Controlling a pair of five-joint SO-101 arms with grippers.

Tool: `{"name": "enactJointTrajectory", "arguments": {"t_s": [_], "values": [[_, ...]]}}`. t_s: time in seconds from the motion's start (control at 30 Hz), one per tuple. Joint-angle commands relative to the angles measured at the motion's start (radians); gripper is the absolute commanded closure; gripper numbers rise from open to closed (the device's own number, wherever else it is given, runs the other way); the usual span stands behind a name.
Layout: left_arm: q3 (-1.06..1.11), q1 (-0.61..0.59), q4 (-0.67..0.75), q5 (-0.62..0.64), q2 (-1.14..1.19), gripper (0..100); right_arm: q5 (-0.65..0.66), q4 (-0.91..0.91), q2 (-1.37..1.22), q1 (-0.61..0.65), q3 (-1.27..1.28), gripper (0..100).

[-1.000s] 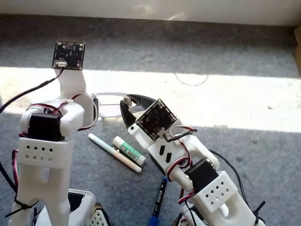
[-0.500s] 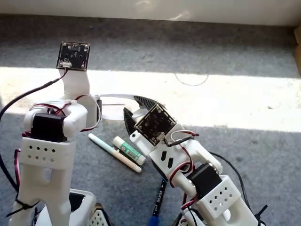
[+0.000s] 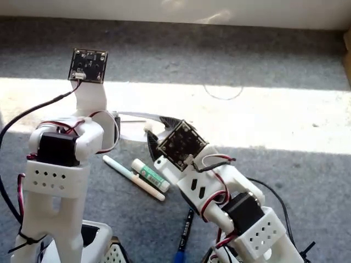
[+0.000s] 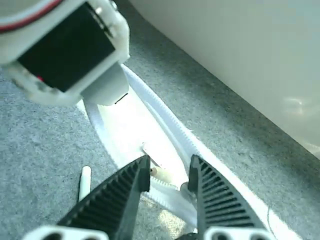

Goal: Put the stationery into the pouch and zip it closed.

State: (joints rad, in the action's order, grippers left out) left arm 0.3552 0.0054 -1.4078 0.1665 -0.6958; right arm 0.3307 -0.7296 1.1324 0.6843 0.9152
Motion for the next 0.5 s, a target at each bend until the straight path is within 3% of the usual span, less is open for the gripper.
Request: {"name": "enactJointTrajectory", "arguments": {"t_s": [0.0, 0.2, 0.47], "values": [[-0.008, -0.022, 0.017, -0.008, -0.024, 100, 0.006, -0.122, 0.074, -0.016, -0.088, 85.3], [-0.008, -0.031, 0.017, -0.005, -0.024, 100, -0.103, -0.202, 0.179, -0.016, -0.119, 85.3], [-0.010, -0.131, 0.032, 0.048, -0.028, 100, -0.104, -0.245, 0.202, -0.016, -0.119, 85.3]]}}
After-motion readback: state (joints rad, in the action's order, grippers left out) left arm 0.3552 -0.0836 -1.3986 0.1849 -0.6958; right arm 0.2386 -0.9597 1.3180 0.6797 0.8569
